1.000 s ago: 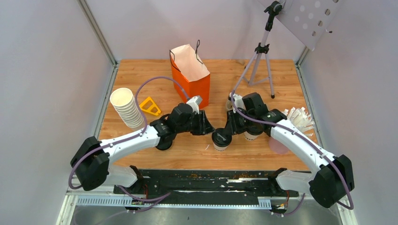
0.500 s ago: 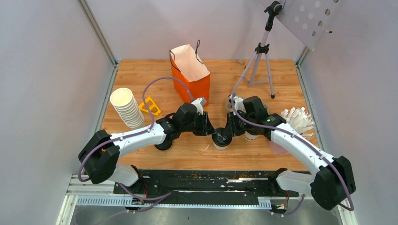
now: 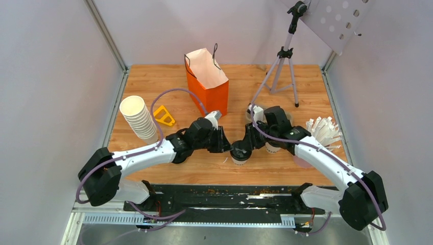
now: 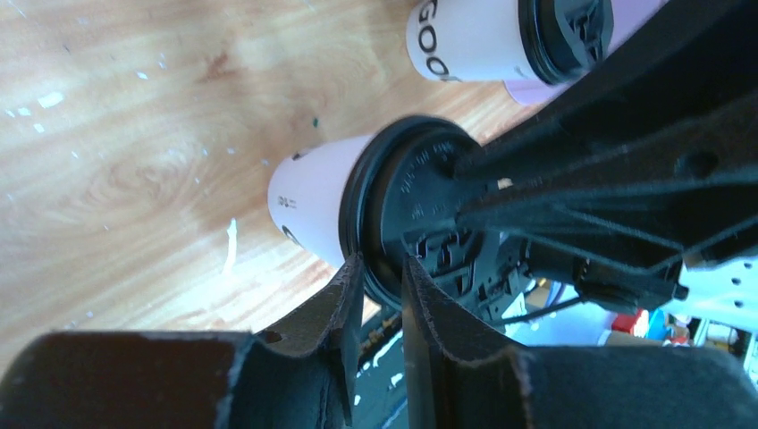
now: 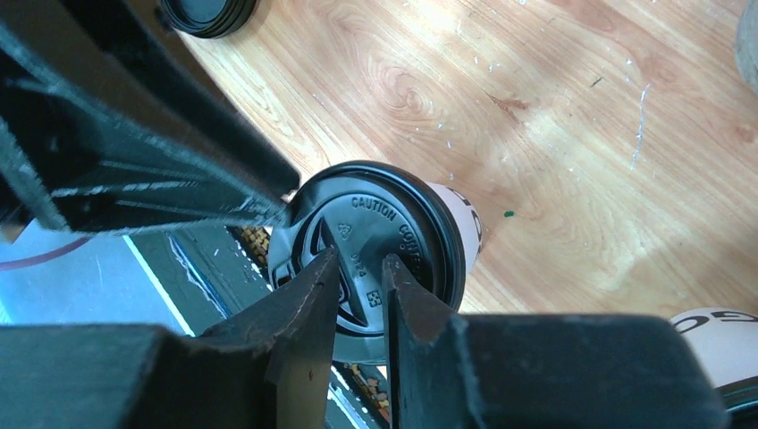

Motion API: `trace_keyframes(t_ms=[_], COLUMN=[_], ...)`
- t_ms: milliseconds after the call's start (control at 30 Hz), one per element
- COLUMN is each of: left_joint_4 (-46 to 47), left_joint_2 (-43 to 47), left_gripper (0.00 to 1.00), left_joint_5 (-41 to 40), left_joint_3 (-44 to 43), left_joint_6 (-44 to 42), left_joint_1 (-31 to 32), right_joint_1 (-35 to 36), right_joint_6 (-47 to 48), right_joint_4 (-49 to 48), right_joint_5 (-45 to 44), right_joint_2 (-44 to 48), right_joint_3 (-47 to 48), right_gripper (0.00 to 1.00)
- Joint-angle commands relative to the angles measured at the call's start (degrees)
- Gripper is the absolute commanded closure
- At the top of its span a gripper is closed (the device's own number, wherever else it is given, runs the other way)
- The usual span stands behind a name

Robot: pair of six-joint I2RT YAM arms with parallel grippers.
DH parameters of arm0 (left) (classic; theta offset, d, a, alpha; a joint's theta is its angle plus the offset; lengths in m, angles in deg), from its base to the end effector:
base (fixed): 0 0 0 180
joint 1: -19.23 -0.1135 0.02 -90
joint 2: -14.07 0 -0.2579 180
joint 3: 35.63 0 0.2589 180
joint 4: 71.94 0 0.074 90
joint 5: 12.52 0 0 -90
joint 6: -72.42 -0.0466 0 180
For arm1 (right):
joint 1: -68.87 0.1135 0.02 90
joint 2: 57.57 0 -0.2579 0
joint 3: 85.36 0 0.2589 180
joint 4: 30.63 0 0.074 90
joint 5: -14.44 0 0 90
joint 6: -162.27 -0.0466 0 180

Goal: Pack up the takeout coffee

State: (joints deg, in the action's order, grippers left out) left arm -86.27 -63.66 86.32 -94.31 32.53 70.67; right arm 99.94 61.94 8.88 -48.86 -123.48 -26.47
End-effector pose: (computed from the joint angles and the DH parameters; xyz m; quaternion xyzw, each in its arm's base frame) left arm 0.1877 -0.2470 0.2150 0.0467 0.8773 -0.4092 0.2464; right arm 0.2044 0.1476 0.2334 -0.2468 0.8737 0.3280 0.2612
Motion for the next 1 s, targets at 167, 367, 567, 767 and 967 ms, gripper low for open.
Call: trace_keyframes(t_ms=[167, 367, 567, 767, 967], left_joint_4=[-3.3, -4.0, -6.7, -9.1, -5.4], left_joint_2=[3.7, 6.3, 9.9, 6.0, 0.9], left_gripper=[0.71, 0.65, 0.53, 0.50, 0.50], left_joint_5=[-1.7, -4.0, -9.4, -9.5, -5.6], left_joint_3=[1.5, 0.8, -2.2, -7.1, -9.2], left_joint_6=[5.0, 5.7, 2.2, -3.0, -4.8], left_joint_1=[4.8, 5.2, 5.0, 3.3, 2.2], right_joint_1=[-0.1, 0.0, -0.1, -0.4, -1.1], right_joint_6=[9.1, 9.8, 1.4, -4.9, -8.8], right_joint_4=[4.6, 8.5, 14.0, 16.8, 16.3], right_joint_5=[1.0, 3.1, -5.7, -13.8, -14.8], right_joint_2=[-3.1, -2.4, 1.4, 3.8, 4.1], right_joint_3=[5.0, 9.3, 12.9, 10.7, 8.2], right_gripper=[0.71, 0.67, 0.57, 0.57, 0.56])
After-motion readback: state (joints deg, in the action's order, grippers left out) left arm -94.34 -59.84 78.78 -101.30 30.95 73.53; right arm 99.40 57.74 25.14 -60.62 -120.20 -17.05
